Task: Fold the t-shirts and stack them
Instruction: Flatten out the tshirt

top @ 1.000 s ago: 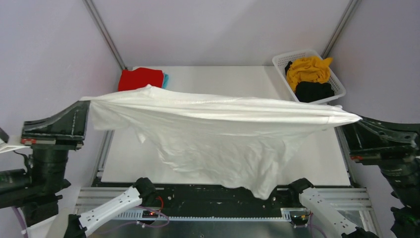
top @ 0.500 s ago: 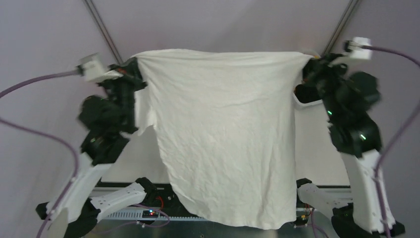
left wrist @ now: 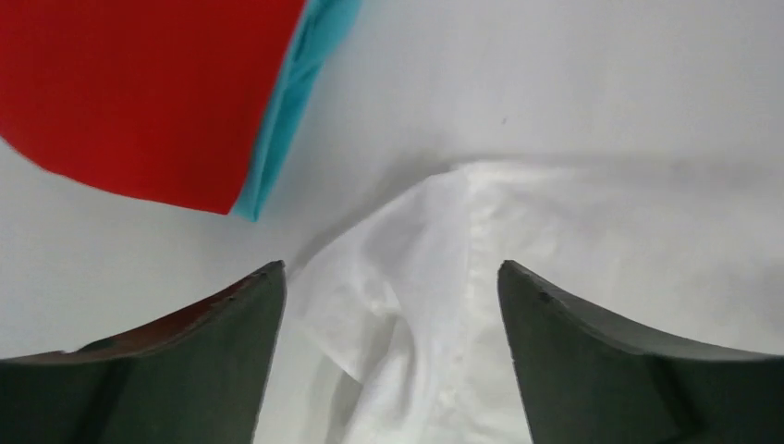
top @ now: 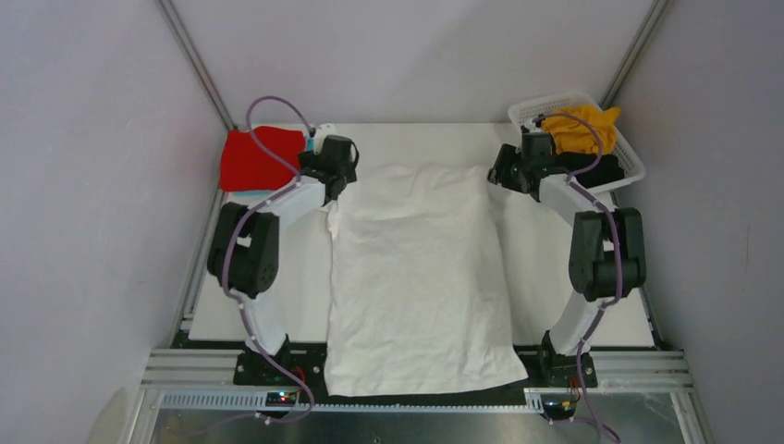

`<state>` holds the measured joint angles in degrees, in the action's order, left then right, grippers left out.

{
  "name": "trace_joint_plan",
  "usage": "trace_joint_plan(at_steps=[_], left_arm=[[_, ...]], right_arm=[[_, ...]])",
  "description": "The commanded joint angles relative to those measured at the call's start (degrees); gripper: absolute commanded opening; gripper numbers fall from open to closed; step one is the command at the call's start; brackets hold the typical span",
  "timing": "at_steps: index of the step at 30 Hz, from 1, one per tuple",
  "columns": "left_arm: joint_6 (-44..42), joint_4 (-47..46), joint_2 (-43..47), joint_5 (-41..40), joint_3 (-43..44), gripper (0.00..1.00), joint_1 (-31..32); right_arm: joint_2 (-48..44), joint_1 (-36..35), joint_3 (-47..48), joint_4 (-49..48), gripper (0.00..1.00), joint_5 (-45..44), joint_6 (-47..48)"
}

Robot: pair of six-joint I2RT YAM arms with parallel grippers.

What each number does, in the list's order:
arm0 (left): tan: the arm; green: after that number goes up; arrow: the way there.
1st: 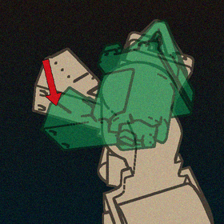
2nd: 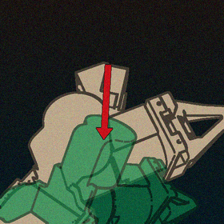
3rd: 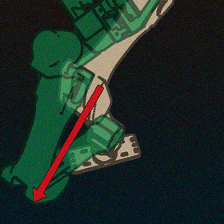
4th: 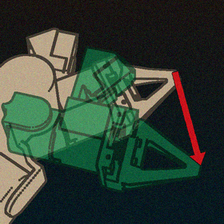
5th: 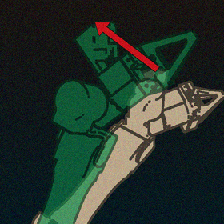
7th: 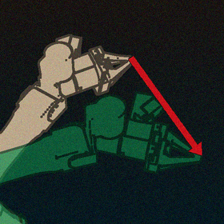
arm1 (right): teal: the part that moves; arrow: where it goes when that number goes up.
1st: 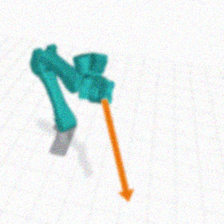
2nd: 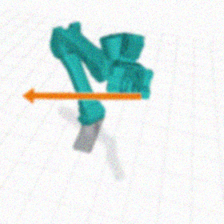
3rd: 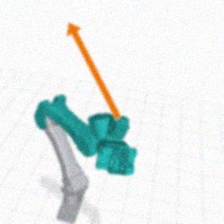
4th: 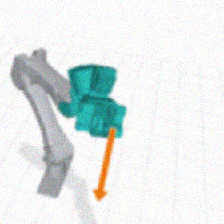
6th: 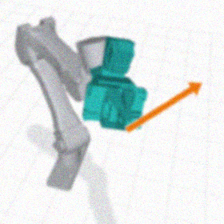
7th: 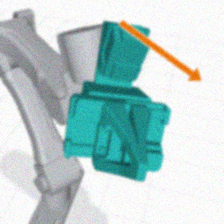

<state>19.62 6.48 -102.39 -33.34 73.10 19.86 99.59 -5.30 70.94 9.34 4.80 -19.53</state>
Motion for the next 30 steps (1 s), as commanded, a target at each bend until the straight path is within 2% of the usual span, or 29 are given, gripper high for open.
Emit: trace_joint_plan(at_steps=[1, 2, 4, 5, 9, 12, 15, 17, 20, 23, 25, 30], left_arm=[[3.6, 1.9, -4.0, 2.1, 6.6, 0.96, -0.4], [3.8, 2.6, -4.5, 2.5, 7.8, 0.99, -0.4], [4.0, 3.7, -4.6, 3.5, 9.3, 0.99, -0.4], [4.1, 4.0, -4.0, 4.0, 10.0, 1.0, -0.4], [5.5, 6.0, -0.4, 10.0, 10.5, 1.0, -0.4], [6.3, 6.6, 3.4, 17.2, 8.7, 1.0, -0.4], [7.9, 6.6, 5.4, 24.4, 4.6, 1.0, -0.4], [9.1, 6.6, 5.2, 29.5, 2.3, 1.0, -0.3], [10.2, 6.6, 2.3, 32.6, 0.2, 1.0, -0.2], [11.6, 6.6, -0.9, 35.7, -1.8, 1.0, -0.1], [12.9, 6.6, -2.7, 36.1, -2.7, 1.0, 0.0], [15.6, 6.6, -6.4, 34.0, -2.9, 1.0, 0.3]], right_arm=[[4.7, 0.1, 4.5, -7.3, 0.69, 2.1, -1.3], [4.9, 0.1, 5.1, -5.4, 0.84, 0.6, -1.0], [4.6, 0.0, 6.4, -3.3, 0.97, -1.7, -0.4], [3.3, -0.2, 6.6, -2.7, 0.98, -2.4, -0.2], [-2.8, -1.2, 6.6, 3.1, 0.99, -6.5, -0.1], [-8.8, -3.2, 5.9, 12.4, 0.99, -8.1, -1.7], [-13.8, -8.8, -0.2, 17.9, 0.99, -7.1, -3.3], [-17.0, -14.3, -5.7, 18.3, 0.99, -5.7, -5.0], [-20.5, -20.0, -13.8, 17.2, 0.99, -5.5, -10.0], [-21.3, -25.9, -17.4, 15.8, 1.0, -5.9, -14.0], [-20.4, -27.5, -18.7, 15.5, 0.99, -7.0, -15.4], [-12.0, -25.2, -18.8, 11.8, 1.0, -7.2, -17.1]])
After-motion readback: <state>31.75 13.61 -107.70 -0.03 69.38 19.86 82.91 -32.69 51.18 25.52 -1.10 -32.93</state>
